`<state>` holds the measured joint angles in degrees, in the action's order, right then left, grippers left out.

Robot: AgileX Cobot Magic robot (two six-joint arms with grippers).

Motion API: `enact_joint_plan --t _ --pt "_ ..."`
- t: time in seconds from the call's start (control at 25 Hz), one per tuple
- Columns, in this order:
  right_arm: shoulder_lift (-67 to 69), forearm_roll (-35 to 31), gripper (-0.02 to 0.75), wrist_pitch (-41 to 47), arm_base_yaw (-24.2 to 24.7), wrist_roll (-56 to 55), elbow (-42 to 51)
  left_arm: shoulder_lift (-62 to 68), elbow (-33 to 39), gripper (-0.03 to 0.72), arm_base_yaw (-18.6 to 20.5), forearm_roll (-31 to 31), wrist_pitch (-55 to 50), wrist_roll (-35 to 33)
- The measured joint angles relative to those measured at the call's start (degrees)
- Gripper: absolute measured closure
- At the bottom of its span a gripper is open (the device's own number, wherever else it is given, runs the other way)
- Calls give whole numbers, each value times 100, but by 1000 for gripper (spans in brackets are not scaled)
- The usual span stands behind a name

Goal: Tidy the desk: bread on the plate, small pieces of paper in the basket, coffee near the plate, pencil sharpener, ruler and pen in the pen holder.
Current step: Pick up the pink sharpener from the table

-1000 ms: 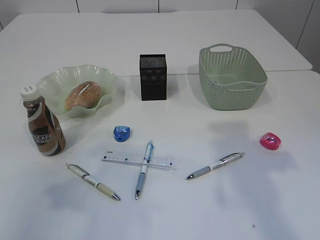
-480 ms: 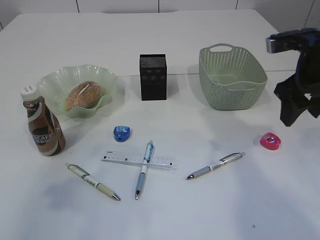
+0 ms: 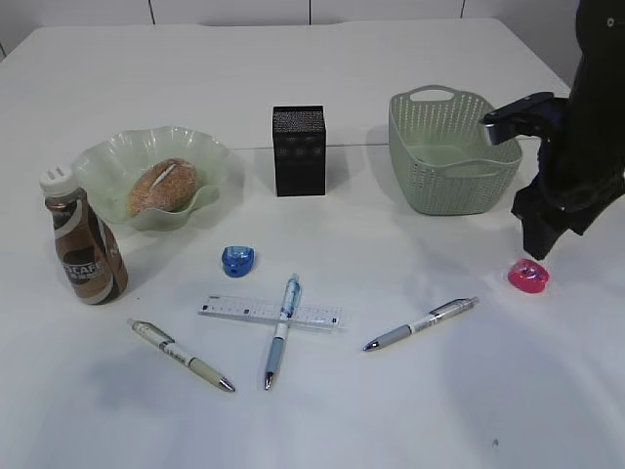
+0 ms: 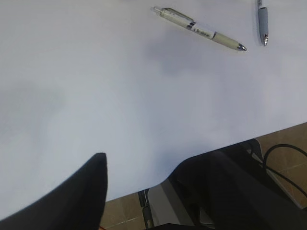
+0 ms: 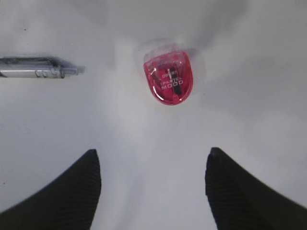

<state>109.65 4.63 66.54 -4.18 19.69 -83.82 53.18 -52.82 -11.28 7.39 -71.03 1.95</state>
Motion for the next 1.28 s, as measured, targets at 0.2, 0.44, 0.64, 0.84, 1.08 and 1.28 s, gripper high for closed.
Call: enact_joint_plan --t 0.2,0.44,0.64,0.84,1.08,1.28 --pt "139 116 204 -245 0 119 -123 0 0 226 0 0 0 0" --pt "139 184 204 -476 0 165 -135 0 0 230 0 0 0 0" --pt "139 163 204 -550 0 827 -135 0 0 231 0 0 0 0" --pt "240 149 204 -550 0 1086 -135 0 0 236 0 0 0 0" --pt "451 136 204 -550 0 1157 -135 0 0 242 0 0 0 0" --pt "746 124 204 -570 0 1220 -135 0 0 242 0 0 0 0"
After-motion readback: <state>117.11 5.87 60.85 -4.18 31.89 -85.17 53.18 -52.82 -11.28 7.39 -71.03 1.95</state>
